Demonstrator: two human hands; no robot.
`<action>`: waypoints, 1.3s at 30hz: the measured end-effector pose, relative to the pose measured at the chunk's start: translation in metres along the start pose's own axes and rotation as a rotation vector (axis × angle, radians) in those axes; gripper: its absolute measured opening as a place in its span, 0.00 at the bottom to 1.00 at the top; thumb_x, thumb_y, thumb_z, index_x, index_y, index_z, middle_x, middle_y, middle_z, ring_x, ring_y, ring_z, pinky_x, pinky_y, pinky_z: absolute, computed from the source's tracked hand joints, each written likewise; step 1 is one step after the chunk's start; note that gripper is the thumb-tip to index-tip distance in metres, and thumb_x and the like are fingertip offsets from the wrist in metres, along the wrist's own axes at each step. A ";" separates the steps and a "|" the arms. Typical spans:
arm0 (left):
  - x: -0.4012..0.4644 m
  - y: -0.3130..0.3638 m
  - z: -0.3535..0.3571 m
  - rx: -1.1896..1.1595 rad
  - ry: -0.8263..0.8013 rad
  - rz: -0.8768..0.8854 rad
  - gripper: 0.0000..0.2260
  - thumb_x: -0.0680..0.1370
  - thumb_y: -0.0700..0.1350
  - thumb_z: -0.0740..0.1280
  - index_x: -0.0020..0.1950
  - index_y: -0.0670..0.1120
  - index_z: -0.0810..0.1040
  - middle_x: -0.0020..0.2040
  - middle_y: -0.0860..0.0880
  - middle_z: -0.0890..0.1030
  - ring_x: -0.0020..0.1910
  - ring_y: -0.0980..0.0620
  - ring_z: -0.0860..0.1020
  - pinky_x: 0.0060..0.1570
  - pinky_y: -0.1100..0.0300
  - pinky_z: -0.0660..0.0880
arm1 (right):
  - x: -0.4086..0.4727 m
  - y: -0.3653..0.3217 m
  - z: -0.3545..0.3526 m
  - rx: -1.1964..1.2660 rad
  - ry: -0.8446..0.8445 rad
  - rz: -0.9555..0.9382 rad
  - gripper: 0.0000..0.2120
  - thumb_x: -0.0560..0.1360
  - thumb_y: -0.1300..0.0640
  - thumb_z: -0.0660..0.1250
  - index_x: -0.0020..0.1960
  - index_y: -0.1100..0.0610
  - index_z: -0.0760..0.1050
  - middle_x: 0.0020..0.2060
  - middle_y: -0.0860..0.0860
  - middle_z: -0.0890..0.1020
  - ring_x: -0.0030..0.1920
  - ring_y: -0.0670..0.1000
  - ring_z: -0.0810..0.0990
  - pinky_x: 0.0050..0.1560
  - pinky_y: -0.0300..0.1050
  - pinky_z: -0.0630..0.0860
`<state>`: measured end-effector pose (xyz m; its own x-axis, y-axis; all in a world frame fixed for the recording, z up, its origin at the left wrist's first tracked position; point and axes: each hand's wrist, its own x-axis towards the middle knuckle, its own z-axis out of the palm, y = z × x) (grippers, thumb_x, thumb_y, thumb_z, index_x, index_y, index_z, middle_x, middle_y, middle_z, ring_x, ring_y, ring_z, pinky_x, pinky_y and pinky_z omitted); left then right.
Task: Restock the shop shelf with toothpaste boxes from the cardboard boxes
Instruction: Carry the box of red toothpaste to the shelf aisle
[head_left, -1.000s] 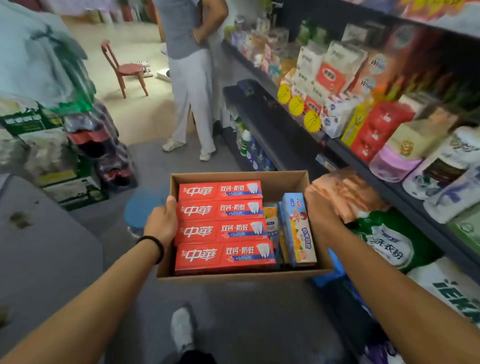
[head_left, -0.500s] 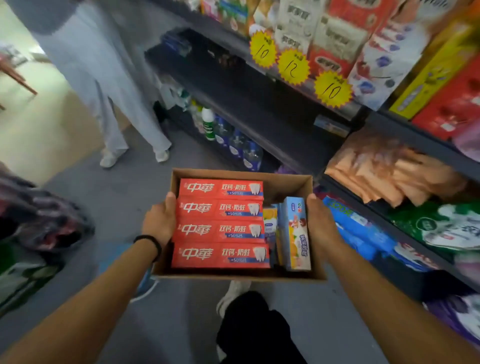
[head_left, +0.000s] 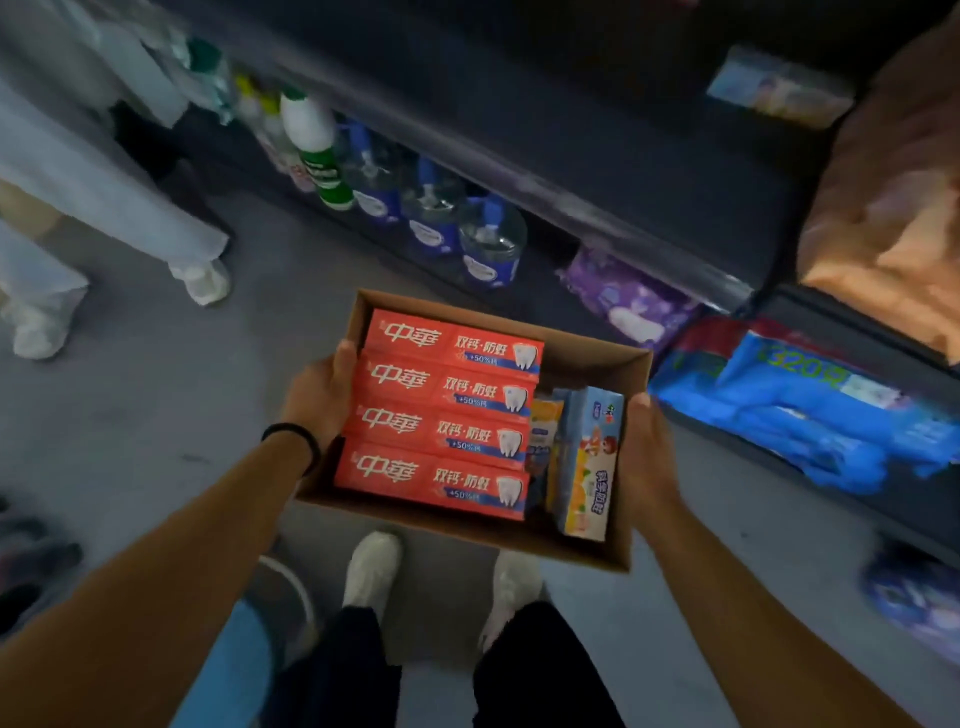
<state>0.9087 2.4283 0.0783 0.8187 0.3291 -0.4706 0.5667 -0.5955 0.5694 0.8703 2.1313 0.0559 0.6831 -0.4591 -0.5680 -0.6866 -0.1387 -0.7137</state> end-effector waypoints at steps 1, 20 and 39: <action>0.022 -0.011 0.012 0.005 -0.026 0.001 0.24 0.82 0.57 0.47 0.47 0.42 0.75 0.47 0.40 0.78 0.50 0.40 0.77 0.46 0.54 0.67 | 0.016 0.016 0.018 0.006 0.021 0.020 0.18 0.83 0.45 0.51 0.52 0.54 0.76 0.45 0.53 0.82 0.45 0.50 0.82 0.44 0.44 0.76; 0.307 -0.159 0.218 0.142 -0.143 0.168 0.26 0.83 0.57 0.47 0.56 0.39 0.76 0.50 0.42 0.76 0.51 0.43 0.74 0.48 0.56 0.64 | 0.243 0.234 0.230 0.153 0.165 0.042 0.22 0.81 0.38 0.48 0.58 0.51 0.73 0.49 0.50 0.82 0.48 0.48 0.83 0.50 0.49 0.81; 0.278 -0.096 0.191 0.443 -0.108 0.301 0.24 0.80 0.59 0.52 0.47 0.40 0.77 0.48 0.37 0.81 0.46 0.38 0.79 0.47 0.48 0.76 | 0.197 0.173 0.174 -0.185 0.030 0.065 0.22 0.81 0.40 0.52 0.68 0.51 0.67 0.58 0.53 0.79 0.58 0.57 0.78 0.56 0.50 0.76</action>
<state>1.0641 2.4371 -0.2356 0.9112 0.0327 -0.4107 0.1959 -0.9114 0.3620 0.9296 2.1700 -0.2506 0.6301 -0.4977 -0.5960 -0.7649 -0.2660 -0.5866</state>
